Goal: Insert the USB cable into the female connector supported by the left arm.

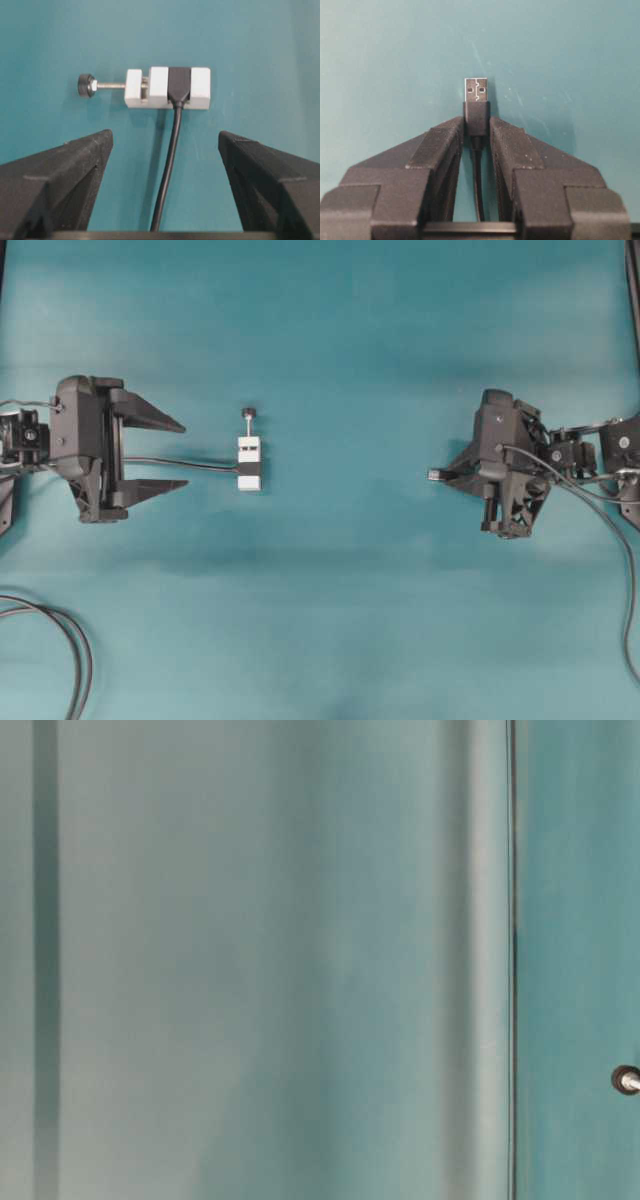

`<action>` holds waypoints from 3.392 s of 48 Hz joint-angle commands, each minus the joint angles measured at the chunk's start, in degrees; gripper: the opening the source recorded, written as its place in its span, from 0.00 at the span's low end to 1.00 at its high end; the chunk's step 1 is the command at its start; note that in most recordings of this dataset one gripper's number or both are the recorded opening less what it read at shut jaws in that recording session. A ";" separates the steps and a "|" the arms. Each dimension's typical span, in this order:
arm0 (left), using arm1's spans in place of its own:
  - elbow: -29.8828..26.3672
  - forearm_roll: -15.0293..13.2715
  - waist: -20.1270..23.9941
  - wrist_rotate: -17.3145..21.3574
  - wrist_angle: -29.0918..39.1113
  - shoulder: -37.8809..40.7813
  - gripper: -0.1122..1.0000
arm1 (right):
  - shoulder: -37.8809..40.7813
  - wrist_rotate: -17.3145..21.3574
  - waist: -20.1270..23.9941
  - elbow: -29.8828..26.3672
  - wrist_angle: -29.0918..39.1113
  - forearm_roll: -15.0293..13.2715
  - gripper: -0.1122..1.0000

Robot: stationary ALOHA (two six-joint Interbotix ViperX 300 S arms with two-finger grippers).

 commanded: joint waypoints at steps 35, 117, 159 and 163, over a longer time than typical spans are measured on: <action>-1.14 -0.09 0.00 -2.02 -10.20 8.79 0.93 | 0.09 -6.86 -0.09 -12.92 14.50 -1.41 0.29; -4.75 -0.09 -0.70 -3.43 -12.39 18.37 0.93 | 10.11 -7.56 -4.04 -29.62 16.00 -3.96 0.29; -5.27 -0.09 0.88 -3.16 -20.48 23.47 0.87 | 14.68 -7.56 -3.87 -36.12 17.05 -4.22 0.29; -4.92 -0.09 0.88 -3.16 -21.80 24.17 0.87 | 14.68 -7.56 -3.87 -36.56 17.75 -4.22 0.29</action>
